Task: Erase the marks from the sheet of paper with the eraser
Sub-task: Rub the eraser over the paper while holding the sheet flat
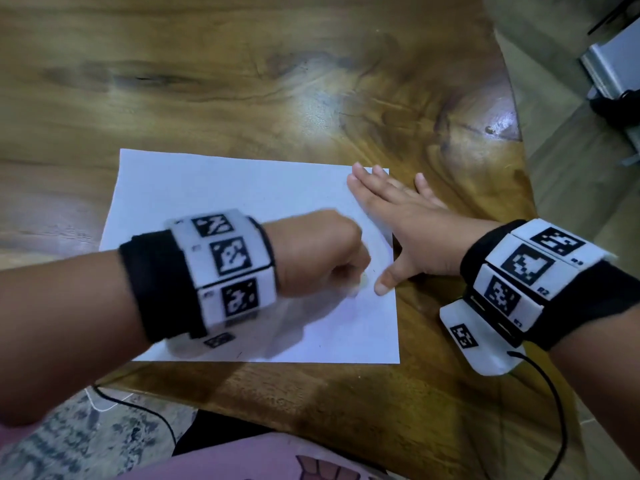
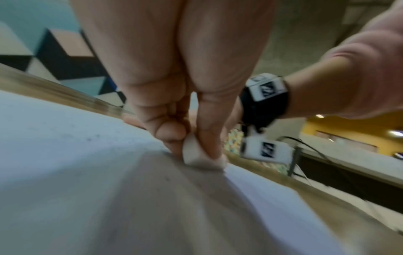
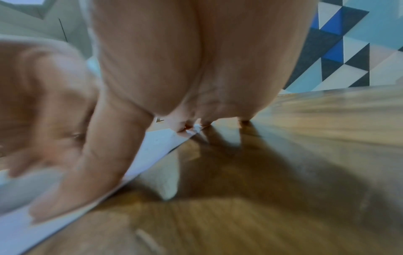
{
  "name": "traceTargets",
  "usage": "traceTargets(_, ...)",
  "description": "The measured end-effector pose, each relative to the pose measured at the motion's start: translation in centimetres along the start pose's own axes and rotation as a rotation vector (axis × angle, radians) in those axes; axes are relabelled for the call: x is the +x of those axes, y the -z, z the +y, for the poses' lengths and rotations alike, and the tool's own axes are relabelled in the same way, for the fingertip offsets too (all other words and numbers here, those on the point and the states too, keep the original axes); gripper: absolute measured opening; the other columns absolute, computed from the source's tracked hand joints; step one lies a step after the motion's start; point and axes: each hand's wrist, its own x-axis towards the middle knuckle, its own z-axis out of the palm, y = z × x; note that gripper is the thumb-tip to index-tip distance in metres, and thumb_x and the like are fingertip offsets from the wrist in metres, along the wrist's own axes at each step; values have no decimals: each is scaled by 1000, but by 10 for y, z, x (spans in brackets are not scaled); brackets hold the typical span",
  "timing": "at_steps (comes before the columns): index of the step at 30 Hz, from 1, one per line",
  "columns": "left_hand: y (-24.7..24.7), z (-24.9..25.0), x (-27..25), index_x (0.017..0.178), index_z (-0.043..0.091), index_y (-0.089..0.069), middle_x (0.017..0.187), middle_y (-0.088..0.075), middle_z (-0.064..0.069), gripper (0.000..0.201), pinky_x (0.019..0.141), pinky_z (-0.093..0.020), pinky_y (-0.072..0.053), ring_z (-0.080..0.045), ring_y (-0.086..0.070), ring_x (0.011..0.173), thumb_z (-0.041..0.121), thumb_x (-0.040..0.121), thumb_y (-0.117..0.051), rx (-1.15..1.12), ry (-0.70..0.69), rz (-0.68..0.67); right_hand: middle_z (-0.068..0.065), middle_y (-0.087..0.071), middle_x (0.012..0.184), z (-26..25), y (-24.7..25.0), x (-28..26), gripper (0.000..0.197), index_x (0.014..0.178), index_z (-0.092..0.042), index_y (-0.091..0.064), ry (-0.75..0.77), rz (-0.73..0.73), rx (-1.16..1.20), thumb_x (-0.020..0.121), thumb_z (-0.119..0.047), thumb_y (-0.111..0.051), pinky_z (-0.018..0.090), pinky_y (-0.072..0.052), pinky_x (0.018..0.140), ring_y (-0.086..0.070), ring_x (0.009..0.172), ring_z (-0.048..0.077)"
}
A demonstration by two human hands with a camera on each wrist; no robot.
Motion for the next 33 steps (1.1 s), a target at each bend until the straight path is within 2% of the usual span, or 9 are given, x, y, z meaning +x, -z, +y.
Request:
traceTargets(5,-30,-27,-32,57,13,-59,50,-60,5,15,65,-31,-55,-6,-52,47,8,72,-59,166,43,-230,-14,35,148,0,0,-1,141,143,-27,26,2,-7,7,54,-57,-79,45,20,110,35,127,-2)
traceTargets(7,-15,-33,-24,59,11,-61,58,-59,1,11,56,-24,-45,-13,-53,55,17,67,-59,106,52,-70,-14,35,148,-1,1,-2,140,143,-27,26,-1,-9,10,55,-56,-79,45,19,111,34,128,-2)
traceTargets(11,11,-27,-13,77,14,-68,80,-64,-5,17,66,-26,-39,-21,-57,74,29,77,-59,77,11,182,-16,37,147,-2,1,-2,140,143,-28,26,-1,-14,17,55,-57,-79,43,21,109,35,128,-1)
traceTargets(14,-10,-23,-30,72,14,-65,75,-58,2,14,62,-25,-42,-18,-55,69,24,76,-56,47,-40,85,-17,37,146,-1,1,-2,140,142,-28,27,-3,-15,21,56,-56,-79,44,20,111,35,129,-1)
traceTargets(18,-22,-29,-48,70,11,-62,71,-54,8,8,55,-14,-41,-13,-58,69,11,76,-57,-112,137,-105,-17,38,146,-2,2,-3,139,142,-28,28,-6,-28,26,57,-54,-79,44,21,111,36,128,-1)
traceTargets(25,0,-27,-14,79,13,-67,84,-62,-5,10,66,-25,-39,-15,-50,71,21,79,-61,55,-14,148,-16,37,147,-1,2,-2,140,142,-28,27,2,-22,17,55,-56,-79,45,20,111,36,128,-1)
traceTargets(29,-28,-42,-37,69,26,-69,68,-64,9,19,69,-27,-51,-23,-64,74,13,78,-57,86,50,-76,-16,37,147,-1,2,-1,139,142,-28,27,-5,-29,15,56,-55,-79,46,19,112,36,128,-1)
traceTargets(31,-33,-44,-44,56,30,-66,56,-60,12,32,63,-20,-52,-12,-60,57,6,75,-58,9,19,-188,-16,36,147,-2,2,-2,139,142,-28,27,-5,-29,18,56,-55,-79,46,19,112,35,128,-2)
traceTargets(33,-18,-31,-34,65,19,-67,68,-61,5,13,55,-10,-42,-4,-54,59,8,70,-61,30,25,-152,-15,36,148,-2,3,-2,139,143,-27,26,-6,-23,18,56,-54,-80,46,19,112,34,129,-1)
